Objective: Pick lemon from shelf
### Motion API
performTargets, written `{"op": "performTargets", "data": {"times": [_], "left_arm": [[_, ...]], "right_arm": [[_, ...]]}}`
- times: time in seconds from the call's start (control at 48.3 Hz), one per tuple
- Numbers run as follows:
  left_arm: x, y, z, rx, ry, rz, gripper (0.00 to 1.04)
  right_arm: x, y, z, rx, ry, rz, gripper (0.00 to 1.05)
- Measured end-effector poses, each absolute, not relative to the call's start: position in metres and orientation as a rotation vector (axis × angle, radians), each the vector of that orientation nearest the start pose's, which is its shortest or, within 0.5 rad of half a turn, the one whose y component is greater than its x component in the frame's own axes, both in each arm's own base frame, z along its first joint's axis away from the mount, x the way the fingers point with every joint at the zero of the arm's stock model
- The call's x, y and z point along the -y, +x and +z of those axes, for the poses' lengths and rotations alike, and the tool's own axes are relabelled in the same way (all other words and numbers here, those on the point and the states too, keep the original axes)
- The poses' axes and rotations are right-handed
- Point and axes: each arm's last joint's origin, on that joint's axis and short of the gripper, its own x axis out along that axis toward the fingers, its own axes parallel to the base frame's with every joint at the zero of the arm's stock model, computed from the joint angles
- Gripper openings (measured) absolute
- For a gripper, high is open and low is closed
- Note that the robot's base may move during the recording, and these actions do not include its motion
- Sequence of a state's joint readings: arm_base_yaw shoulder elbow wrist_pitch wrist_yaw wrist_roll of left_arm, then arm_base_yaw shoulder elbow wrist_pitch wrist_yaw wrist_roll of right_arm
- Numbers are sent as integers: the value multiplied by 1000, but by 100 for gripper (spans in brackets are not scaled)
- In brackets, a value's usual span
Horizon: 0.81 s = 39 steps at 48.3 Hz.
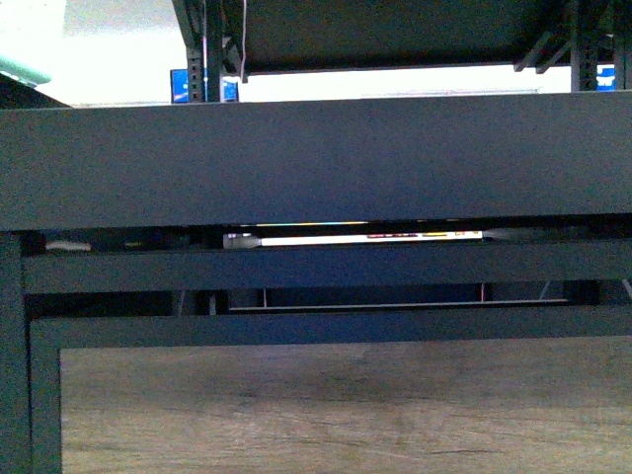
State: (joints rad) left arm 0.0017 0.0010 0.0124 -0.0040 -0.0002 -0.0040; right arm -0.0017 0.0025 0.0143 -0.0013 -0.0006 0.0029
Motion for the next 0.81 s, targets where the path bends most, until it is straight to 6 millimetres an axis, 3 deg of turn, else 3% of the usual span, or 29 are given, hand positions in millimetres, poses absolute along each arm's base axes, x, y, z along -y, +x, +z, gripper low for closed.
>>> {"op": "performTargets", "data": {"times": [0.808], "left_arm": [[0, 97, 167, 7, -4, 2, 97]], "right_arm": [[0, 97, 168, 8, 3, 0, 97]]}}
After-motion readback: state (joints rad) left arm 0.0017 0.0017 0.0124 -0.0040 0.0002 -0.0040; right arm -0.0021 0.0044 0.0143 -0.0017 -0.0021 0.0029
